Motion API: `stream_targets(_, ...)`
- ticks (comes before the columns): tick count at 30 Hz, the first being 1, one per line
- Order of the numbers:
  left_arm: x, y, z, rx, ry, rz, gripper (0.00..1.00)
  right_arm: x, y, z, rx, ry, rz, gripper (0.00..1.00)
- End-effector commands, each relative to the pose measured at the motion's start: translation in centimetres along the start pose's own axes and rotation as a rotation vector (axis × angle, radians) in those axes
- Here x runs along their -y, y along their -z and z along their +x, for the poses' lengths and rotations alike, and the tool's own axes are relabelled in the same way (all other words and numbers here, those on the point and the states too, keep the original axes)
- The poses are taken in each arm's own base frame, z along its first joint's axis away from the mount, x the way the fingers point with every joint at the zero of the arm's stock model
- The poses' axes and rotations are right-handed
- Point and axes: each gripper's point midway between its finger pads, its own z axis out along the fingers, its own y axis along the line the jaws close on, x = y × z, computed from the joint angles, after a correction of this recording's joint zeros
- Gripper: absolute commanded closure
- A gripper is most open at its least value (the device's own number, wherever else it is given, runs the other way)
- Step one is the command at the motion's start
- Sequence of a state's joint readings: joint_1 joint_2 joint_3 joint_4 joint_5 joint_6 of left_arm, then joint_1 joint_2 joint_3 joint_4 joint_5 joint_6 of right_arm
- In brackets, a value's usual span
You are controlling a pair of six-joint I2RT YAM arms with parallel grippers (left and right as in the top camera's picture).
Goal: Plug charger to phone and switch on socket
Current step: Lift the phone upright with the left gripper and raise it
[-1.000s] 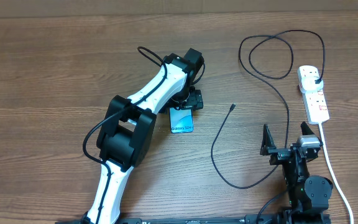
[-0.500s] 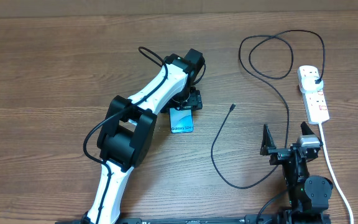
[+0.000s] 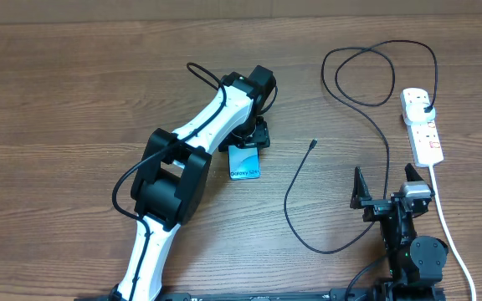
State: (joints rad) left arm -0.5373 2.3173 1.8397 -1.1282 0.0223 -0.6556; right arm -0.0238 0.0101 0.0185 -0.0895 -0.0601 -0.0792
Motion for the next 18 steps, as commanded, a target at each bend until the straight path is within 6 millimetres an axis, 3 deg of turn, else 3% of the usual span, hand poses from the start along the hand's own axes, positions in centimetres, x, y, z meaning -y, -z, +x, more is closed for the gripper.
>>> stream_targets(1,0.4,1.4,-0.2,-0.005,-0.011,-0.009,0.24,0.1,0.0,0.1,0.005,0.005,0.005,0.0)
stream_targets(8,2.2,5.3,1.2,-0.088,-0.101,0.094,0.27,0.1,0.0,0.1,0.005,0.005,0.005,0.0)
stream_targets(13,5.8,8.8,5.4,-0.315,-0.244,0.421,0.27,0.1,0.0,0.1,0.005,0.005,0.005,0.0)
stream_targets(18,7.7,13.0,8.1,-0.5,-0.271,0.741,0.27,0.1,0.0,0.1,0.005,0.005,0.005,0.0)
